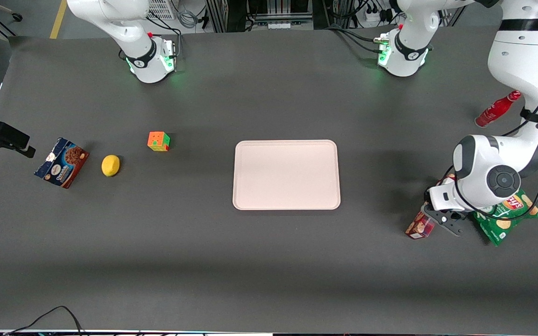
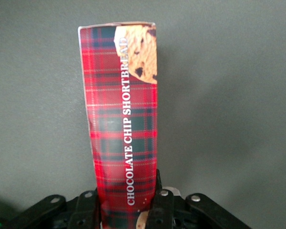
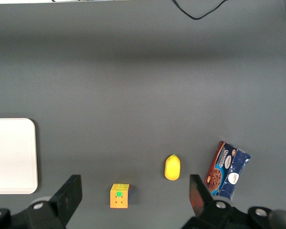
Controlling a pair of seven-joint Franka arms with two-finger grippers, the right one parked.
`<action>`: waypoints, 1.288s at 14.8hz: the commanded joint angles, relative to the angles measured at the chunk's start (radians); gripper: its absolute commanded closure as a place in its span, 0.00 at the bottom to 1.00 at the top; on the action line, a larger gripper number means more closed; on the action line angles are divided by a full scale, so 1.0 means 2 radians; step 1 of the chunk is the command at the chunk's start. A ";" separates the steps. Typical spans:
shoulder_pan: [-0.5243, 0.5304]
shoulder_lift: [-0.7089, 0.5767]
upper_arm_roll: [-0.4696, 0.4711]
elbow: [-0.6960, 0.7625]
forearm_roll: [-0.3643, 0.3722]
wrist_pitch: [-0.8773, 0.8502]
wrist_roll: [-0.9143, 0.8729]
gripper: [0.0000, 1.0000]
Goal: Place red cookie box on tray
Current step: 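Lower the left gripper over the box and close it around the box, then lift the held box and carry it over the white tray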
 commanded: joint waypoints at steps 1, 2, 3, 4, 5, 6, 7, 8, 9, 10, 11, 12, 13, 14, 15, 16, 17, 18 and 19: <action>-0.006 -0.032 0.002 0.004 -0.002 -0.035 -0.025 1.00; -0.015 -0.049 0.000 0.004 -0.002 -0.061 -0.056 1.00; -0.023 -0.069 -0.003 0.003 -0.002 -0.086 -0.087 1.00; -0.031 -0.091 -0.010 0.003 -0.002 -0.112 -0.115 1.00; -0.032 -0.112 -0.024 0.003 -0.002 -0.138 -0.138 1.00; -0.031 -0.133 -0.038 0.005 -0.002 -0.166 -0.158 1.00; -0.031 -0.155 -0.049 0.005 -0.003 -0.193 -0.179 1.00; -0.030 -0.175 -0.063 0.005 -0.010 -0.219 -0.207 1.00; -0.030 -0.189 -0.075 0.011 -0.032 -0.243 -0.230 1.00; -0.030 -0.197 -0.085 0.017 -0.055 -0.264 -0.257 1.00; -0.030 -0.204 -0.095 0.021 -0.070 -0.275 -0.279 1.00; -0.031 -0.211 -0.109 0.021 -0.077 -0.279 -0.303 1.00; -0.031 -0.215 -0.125 0.021 -0.080 -0.279 -0.330 1.00; -0.031 -0.217 -0.144 0.022 -0.080 -0.279 -0.368 1.00; -0.031 -0.218 -0.165 0.021 -0.080 -0.280 -0.410 1.00; -0.032 -0.216 -0.185 0.020 -0.080 -0.275 -0.452 1.00; -0.032 -0.213 -0.201 0.018 -0.080 -0.269 -0.485 1.00; -0.033 -0.209 -0.212 0.014 -0.080 -0.254 -0.510 1.00; -0.035 -0.206 -0.220 -0.001 -0.080 -0.232 -0.525 1.00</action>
